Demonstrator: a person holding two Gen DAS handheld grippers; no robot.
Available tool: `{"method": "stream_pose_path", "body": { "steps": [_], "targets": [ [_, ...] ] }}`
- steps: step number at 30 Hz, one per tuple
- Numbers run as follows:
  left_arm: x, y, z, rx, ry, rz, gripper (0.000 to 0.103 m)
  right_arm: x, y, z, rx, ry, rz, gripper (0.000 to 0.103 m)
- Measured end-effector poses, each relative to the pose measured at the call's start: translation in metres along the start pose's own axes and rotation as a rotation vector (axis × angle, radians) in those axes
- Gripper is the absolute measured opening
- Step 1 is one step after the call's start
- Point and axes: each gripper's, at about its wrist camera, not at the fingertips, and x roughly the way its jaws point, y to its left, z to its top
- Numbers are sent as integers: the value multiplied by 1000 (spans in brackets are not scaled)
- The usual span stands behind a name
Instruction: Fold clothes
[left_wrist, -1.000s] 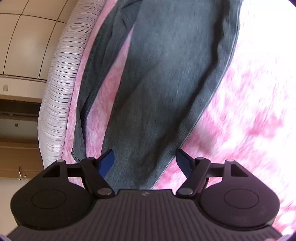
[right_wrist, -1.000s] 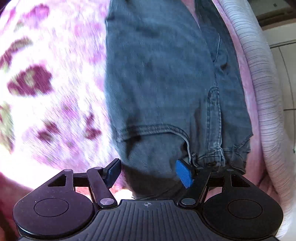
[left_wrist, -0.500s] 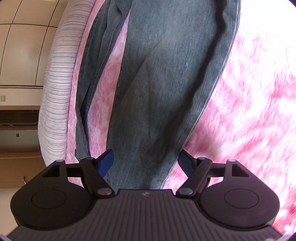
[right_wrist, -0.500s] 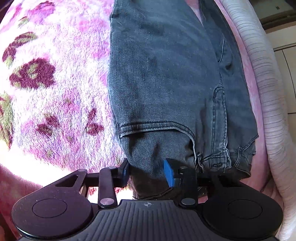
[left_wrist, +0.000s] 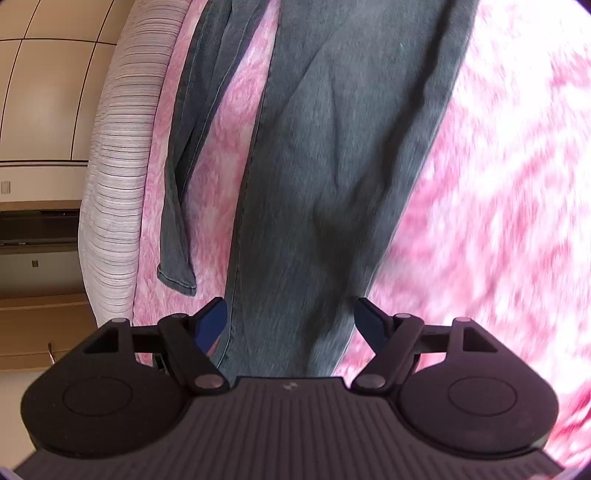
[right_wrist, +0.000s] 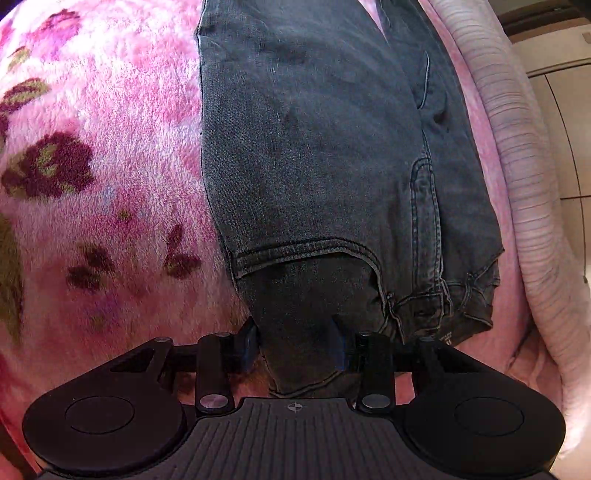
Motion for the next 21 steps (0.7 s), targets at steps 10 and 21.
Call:
{"method": "stream_pose_path", "body": {
  "steps": [10, 21],
  "targets": [
    [29, 2, -65, 98, -97, 39, 74, -10, 18, 32, 142, 105, -134, 54],
    [38, -29, -137, 175, -381, 263, 72, 4, 71, 70, 206, 173, -421, 62]
  ]
}}
